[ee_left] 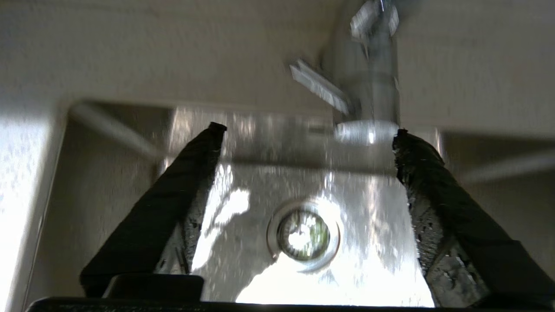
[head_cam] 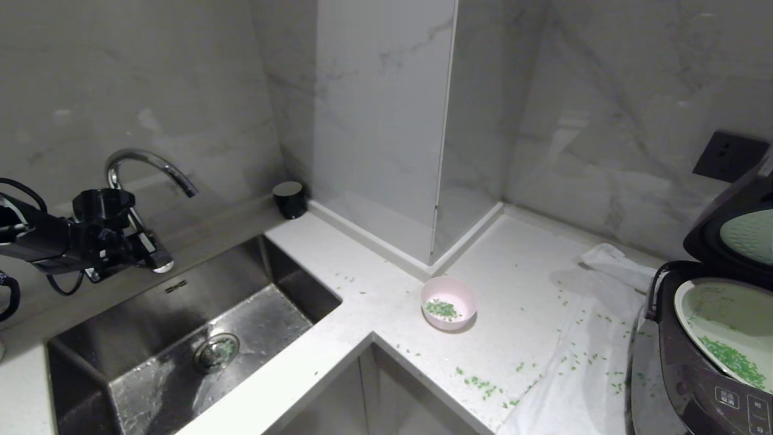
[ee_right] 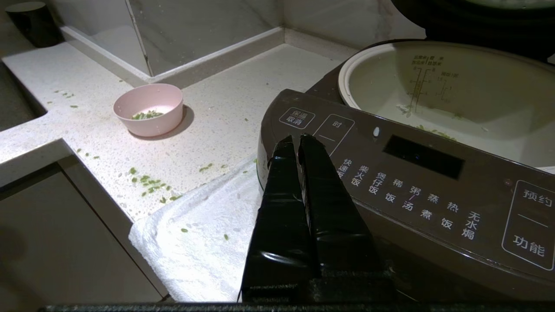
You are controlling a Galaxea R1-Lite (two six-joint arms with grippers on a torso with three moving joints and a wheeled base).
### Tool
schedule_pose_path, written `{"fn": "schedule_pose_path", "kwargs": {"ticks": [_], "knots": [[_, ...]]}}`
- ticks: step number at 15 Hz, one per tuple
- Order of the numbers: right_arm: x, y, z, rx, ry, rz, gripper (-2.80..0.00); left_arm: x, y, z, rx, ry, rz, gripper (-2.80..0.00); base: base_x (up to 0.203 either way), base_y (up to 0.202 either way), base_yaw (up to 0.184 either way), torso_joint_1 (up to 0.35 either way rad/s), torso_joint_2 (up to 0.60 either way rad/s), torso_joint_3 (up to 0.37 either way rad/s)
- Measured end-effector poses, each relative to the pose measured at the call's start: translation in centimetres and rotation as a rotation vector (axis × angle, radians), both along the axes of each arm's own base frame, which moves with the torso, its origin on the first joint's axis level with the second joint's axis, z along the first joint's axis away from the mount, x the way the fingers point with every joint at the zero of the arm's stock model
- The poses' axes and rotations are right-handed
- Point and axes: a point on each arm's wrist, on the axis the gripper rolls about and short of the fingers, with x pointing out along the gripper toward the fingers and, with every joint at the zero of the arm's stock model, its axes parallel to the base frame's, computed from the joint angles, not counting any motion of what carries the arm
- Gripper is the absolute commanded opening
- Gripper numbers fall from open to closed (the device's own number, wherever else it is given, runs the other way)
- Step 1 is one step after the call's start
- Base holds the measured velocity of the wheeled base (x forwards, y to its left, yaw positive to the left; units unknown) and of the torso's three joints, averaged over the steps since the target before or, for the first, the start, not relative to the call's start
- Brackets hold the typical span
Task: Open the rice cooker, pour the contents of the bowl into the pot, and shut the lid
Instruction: Turn on the tap
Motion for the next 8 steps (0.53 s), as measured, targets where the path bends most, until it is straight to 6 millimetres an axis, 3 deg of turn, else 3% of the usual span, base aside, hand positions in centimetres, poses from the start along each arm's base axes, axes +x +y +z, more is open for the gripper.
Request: {"fn": "schedule_pose_path", "kwargs": {"ticks": [8], "knots": [[0.0,0.0,0.0,0.000,0.000,0.000,-2.80,1.9,1.3,-1.0,-0.006,-0.045,0.025,0.00,0.000,0.000,0.000,0.000,0.00,0.000]]}}
